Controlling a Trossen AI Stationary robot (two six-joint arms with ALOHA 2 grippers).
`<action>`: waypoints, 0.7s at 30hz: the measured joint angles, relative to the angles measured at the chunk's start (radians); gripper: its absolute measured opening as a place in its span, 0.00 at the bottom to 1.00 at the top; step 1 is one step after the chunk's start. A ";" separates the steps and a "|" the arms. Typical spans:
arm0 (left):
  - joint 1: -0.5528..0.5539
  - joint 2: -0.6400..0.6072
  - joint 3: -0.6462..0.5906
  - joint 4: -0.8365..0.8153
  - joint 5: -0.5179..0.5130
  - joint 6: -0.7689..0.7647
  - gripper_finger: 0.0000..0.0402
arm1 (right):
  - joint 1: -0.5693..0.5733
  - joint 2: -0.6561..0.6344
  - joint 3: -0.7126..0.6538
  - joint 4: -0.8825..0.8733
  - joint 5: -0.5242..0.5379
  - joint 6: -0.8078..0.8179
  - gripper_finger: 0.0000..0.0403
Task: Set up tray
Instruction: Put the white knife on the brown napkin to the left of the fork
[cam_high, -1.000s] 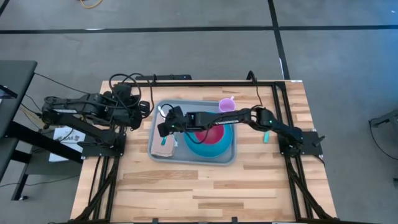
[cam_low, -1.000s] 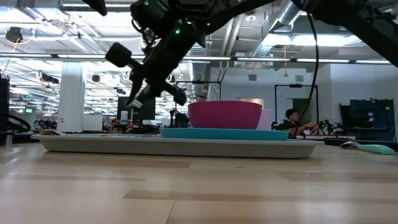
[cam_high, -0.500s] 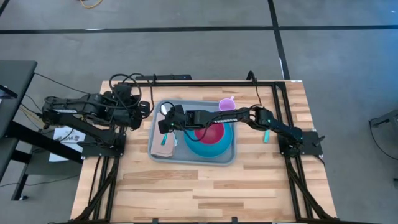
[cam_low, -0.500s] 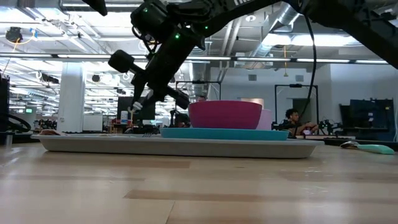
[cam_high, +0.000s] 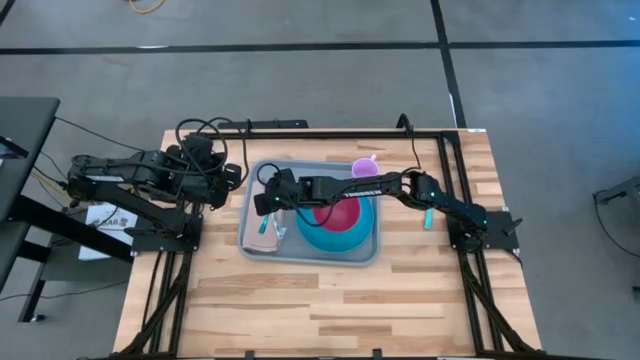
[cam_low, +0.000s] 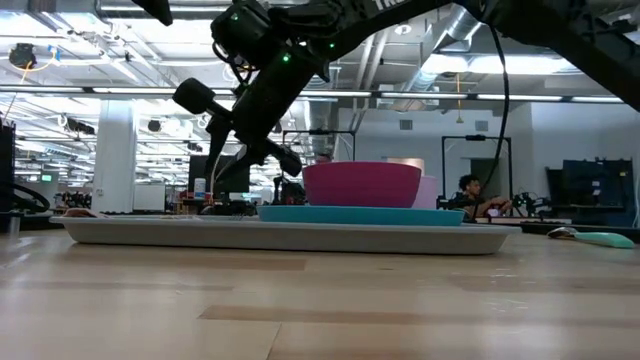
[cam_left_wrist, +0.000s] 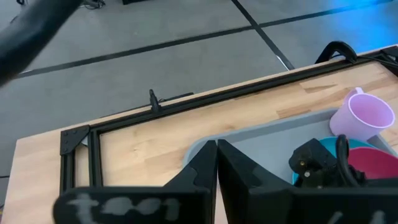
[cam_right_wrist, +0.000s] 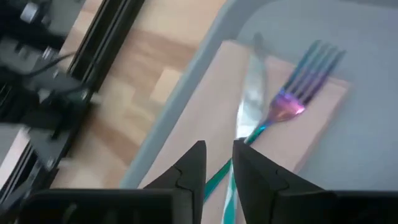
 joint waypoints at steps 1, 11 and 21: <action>0.000 0.000 0.000 0.000 0.000 0.002 0.00 | -0.004 -0.001 0.000 0.006 -0.032 -0.019 0.18; 0.000 -0.001 -0.018 0.001 0.010 0.126 0.00 | 0.018 -0.173 -0.001 -0.024 -0.211 -0.312 0.19; -0.012 0.000 -0.266 0.001 0.027 -0.123 0.00 | 0.220 -0.504 0.001 -0.589 0.243 -0.443 0.19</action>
